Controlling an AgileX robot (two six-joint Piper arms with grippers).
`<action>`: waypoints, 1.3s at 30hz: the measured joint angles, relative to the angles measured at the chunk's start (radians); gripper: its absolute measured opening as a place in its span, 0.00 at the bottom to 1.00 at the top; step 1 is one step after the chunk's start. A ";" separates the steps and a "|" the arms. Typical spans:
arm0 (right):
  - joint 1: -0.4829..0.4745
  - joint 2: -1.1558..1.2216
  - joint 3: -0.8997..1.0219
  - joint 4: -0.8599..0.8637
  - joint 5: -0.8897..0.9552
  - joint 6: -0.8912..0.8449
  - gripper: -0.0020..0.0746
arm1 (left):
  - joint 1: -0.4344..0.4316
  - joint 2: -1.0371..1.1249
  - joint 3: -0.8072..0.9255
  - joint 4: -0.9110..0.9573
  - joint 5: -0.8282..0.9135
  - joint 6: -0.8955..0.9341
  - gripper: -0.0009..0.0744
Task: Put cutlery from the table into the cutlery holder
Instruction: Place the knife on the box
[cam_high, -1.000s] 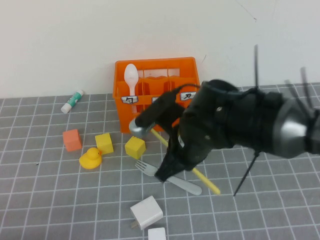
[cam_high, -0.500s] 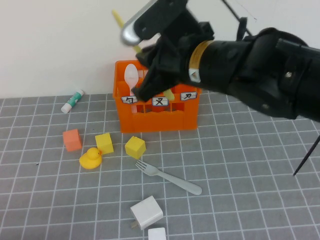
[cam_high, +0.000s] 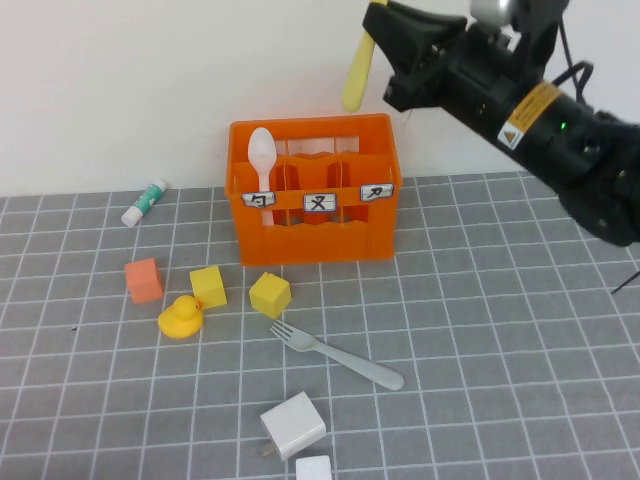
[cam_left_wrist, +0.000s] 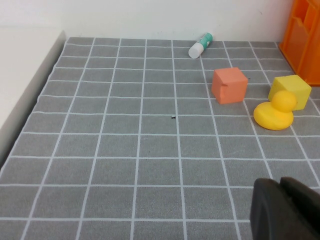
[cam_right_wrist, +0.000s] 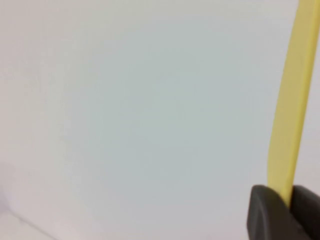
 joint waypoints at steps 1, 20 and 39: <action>-0.009 0.024 0.000 0.000 -0.040 0.011 0.09 | 0.000 0.000 0.000 0.000 0.000 -0.002 0.01; -0.021 0.184 0.004 0.114 0.095 -0.244 0.09 | 0.000 0.000 0.000 0.000 0.000 -0.002 0.01; -0.031 0.252 -0.021 0.186 0.117 -0.208 0.38 | 0.000 0.000 0.000 0.000 0.000 -0.002 0.01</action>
